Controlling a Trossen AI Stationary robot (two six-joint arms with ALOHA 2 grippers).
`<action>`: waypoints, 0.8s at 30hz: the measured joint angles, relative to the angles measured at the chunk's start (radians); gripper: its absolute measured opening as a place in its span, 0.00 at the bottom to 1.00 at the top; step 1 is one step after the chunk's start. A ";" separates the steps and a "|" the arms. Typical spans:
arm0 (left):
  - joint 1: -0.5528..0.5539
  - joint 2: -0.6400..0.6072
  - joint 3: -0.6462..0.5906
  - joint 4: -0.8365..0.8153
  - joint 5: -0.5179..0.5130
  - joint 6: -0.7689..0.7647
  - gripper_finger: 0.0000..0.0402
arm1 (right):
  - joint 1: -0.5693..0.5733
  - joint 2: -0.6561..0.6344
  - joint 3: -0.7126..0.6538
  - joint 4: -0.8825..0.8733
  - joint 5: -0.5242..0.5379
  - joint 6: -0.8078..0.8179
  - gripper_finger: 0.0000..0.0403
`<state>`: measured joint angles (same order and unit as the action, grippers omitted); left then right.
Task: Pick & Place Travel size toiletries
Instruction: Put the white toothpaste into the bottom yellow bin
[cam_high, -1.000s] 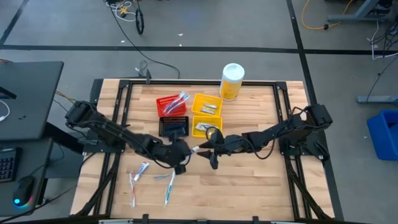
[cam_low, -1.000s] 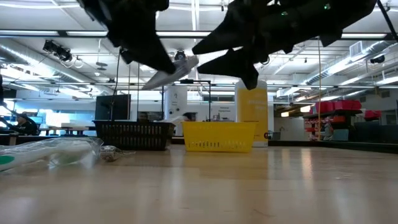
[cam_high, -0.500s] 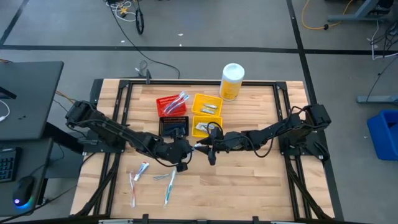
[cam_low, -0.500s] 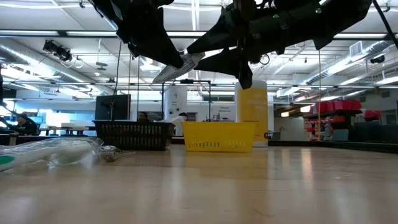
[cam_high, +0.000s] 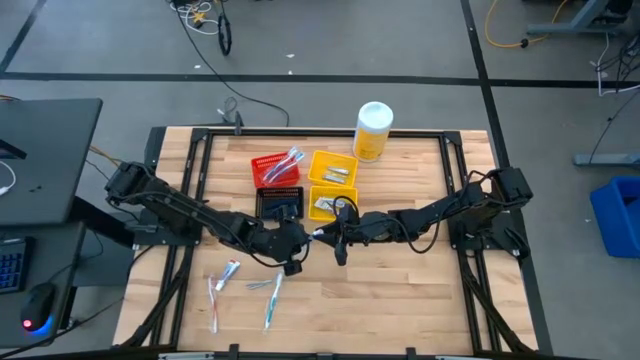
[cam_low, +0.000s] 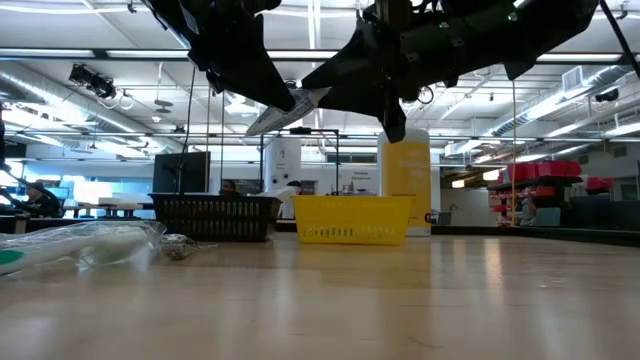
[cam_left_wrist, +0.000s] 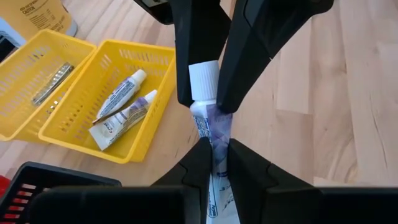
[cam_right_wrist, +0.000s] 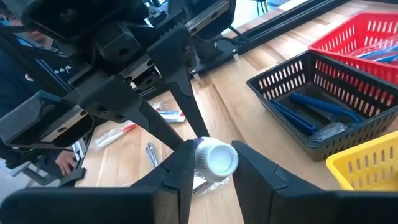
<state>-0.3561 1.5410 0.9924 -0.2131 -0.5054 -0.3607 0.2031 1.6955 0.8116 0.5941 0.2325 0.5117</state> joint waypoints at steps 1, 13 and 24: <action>0.000 0.000 0.000 0.000 0.000 0.000 0.14 | 0.000 0.000 0.000 0.000 0.000 0.000 0.25; 0.000 0.000 0.000 0.000 -0.029 0.000 0.14 | 0.000 -0.001 0.001 -0.010 0.003 0.000 0.24; 0.000 -0.001 0.002 0.006 -0.051 -0.001 0.31 | 0.000 0.000 0.000 -0.055 0.037 -0.001 0.23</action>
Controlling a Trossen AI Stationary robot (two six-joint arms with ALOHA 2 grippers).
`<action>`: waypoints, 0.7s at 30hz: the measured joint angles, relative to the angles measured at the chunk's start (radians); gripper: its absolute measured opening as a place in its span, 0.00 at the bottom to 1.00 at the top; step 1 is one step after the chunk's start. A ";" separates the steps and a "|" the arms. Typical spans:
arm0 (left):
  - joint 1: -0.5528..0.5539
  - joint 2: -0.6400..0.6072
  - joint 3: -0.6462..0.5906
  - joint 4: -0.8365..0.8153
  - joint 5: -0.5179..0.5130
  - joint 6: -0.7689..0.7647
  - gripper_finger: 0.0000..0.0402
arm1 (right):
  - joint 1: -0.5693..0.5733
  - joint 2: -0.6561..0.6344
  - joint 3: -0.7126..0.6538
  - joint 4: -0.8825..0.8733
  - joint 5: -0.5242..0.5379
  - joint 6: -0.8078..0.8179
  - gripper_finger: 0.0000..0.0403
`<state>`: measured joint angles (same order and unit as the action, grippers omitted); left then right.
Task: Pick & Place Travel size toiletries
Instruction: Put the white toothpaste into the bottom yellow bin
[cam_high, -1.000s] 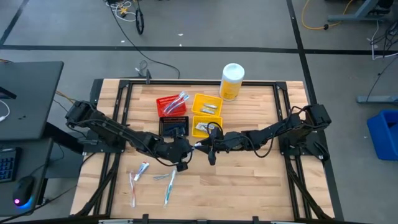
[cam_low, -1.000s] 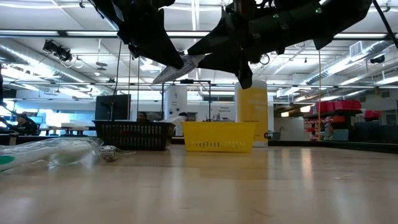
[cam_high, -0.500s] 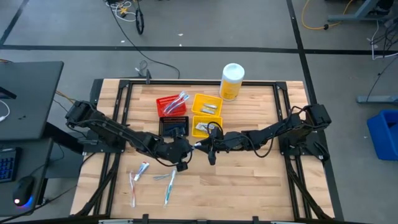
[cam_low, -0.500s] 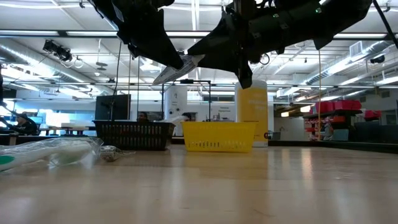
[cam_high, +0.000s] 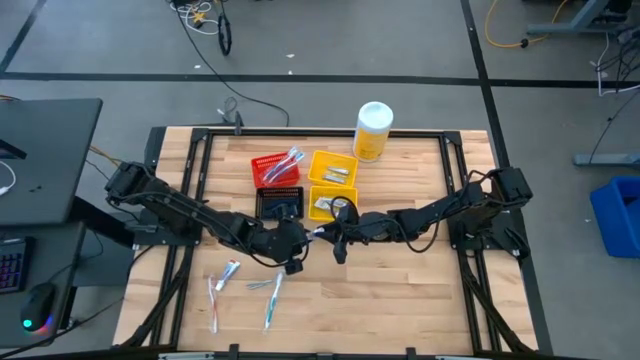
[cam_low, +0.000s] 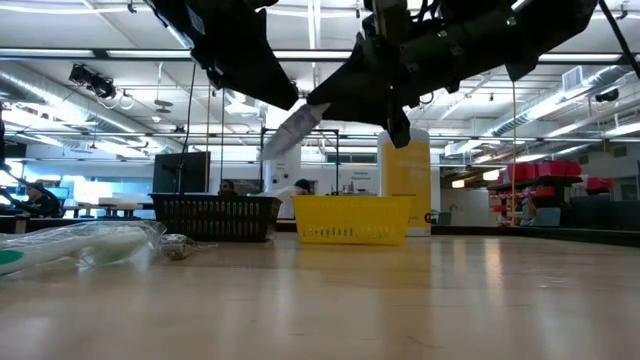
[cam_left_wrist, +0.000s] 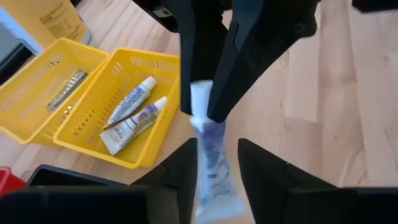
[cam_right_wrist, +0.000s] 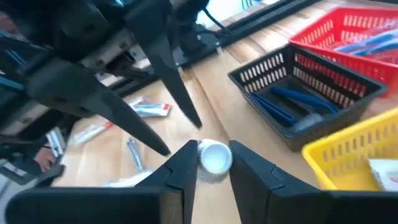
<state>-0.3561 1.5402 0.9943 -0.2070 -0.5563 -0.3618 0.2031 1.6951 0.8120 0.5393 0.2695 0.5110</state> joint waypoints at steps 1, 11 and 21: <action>0.000 0.000 0.000 -0.001 -0.008 0.000 0.33 | 0.000 0.000 0.000 -0.010 0.002 0.000 0.22; 0.000 0.000 0.000 -0.002 -0.082 0.033 0.41 | -0.039 -0.021 0.000 -0.114 0.169 -0.032 0.18; 0.001 0.000 0.000 -0.005 -0.081 0.036 0.41 | -0.127 -0.103 0.000 -0.151 0.233 -0.045 0.18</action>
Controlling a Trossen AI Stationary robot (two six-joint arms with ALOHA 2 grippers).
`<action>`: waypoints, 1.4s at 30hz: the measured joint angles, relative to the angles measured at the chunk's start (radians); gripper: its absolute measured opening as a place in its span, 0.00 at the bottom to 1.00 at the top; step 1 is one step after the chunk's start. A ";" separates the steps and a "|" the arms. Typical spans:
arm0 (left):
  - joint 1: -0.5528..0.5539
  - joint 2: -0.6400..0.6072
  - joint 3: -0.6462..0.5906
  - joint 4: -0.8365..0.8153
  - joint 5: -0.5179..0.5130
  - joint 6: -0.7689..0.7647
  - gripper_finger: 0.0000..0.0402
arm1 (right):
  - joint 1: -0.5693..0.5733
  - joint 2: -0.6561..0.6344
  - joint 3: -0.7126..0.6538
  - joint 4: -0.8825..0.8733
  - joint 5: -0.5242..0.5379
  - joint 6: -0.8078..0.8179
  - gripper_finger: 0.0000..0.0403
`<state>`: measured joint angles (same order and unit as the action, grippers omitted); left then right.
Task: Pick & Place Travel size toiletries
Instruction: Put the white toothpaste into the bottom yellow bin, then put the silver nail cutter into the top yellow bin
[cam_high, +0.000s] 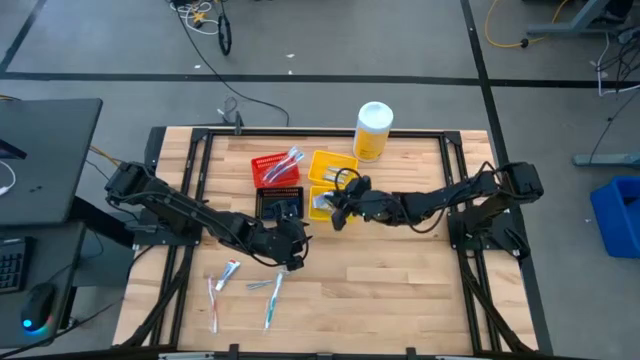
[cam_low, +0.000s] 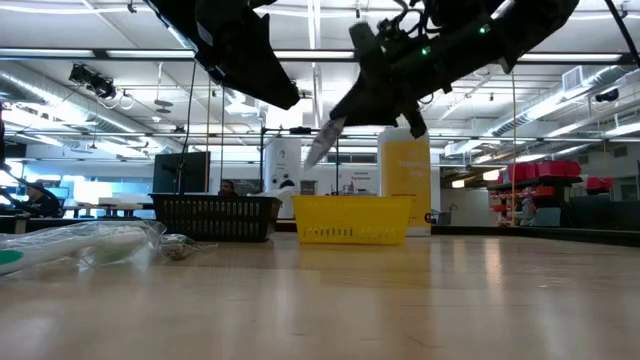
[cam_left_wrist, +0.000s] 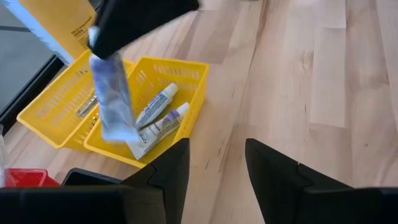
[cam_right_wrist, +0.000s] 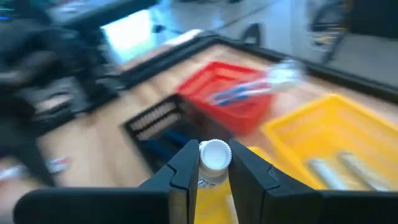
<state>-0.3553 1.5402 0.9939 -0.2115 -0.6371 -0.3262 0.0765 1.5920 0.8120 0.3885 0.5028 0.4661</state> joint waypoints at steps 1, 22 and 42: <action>0.000 0.000 0.000 0.000 -0.002 -0.001 0.41 | -0.004 -0.003 0.000 -0.023 0.022 0.011 0.18; 0.000 0.000 -0.001 0.000 0.001 -0.010 0.41 | -0.045 0.058 0.000 -0.183 -0.059 0.062 0.30; 0.000 0.000 -0.001 -0.315 0.348 -0.145 0.41 | -0.040 -0.071 0.000 -0.222 -0.241 -0.161 0.54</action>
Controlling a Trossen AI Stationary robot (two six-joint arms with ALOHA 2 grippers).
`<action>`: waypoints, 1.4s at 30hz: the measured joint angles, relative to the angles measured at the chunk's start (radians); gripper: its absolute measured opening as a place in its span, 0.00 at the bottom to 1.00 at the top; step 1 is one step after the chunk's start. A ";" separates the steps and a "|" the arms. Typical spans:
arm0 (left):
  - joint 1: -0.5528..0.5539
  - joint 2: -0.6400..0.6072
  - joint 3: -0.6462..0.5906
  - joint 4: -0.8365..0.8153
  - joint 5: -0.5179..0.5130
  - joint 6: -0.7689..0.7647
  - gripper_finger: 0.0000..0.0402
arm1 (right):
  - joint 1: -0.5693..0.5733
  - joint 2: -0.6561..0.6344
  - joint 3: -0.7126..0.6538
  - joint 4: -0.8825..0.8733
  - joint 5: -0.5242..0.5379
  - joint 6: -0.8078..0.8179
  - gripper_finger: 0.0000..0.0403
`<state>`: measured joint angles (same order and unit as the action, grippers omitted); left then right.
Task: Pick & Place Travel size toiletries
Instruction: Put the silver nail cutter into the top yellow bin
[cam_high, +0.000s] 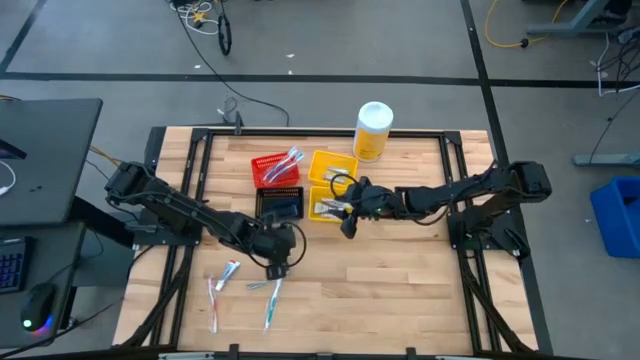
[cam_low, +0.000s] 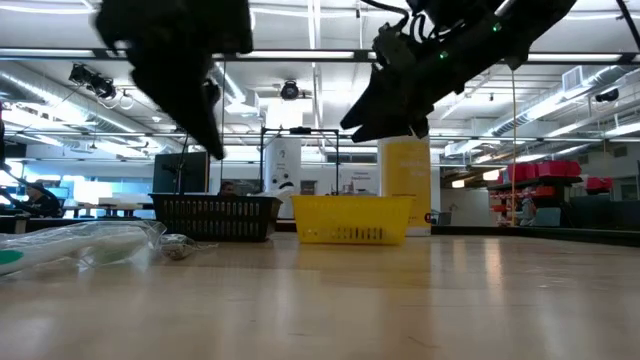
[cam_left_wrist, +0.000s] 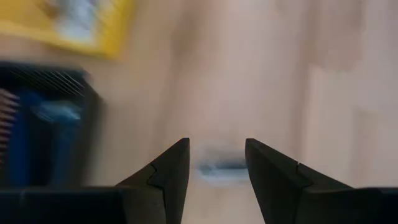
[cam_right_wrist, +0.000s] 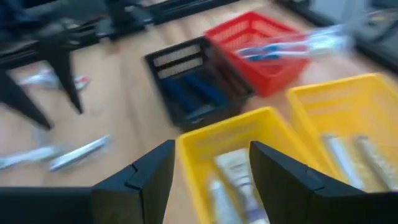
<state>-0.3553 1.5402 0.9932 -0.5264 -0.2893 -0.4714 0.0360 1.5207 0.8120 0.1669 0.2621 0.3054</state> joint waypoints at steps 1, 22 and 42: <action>0.000 0.000 0.000 -0.017 0.044 -0.013 0.41 | 0.001 -0.003 0.000 -0.006 -0.023 0.000 0.53; -0.225 0.056 -0.116 -0.037 0.289 -0.330 0.41 | 0.050 -0.003 0.000 -0.010 -0.090 -0.043 0.60; -0.237 0.137 -0.092 -0.005 0.246 -0.275 0.11 | 0.051 -0.002 0.000 -0.005 -0.090 -0.033 0.58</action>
<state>-0.5923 1.6774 0.9008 -0.5315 -0.0433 -0.7468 0.0868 1.5185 0.8120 0.1616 0.1725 0.2722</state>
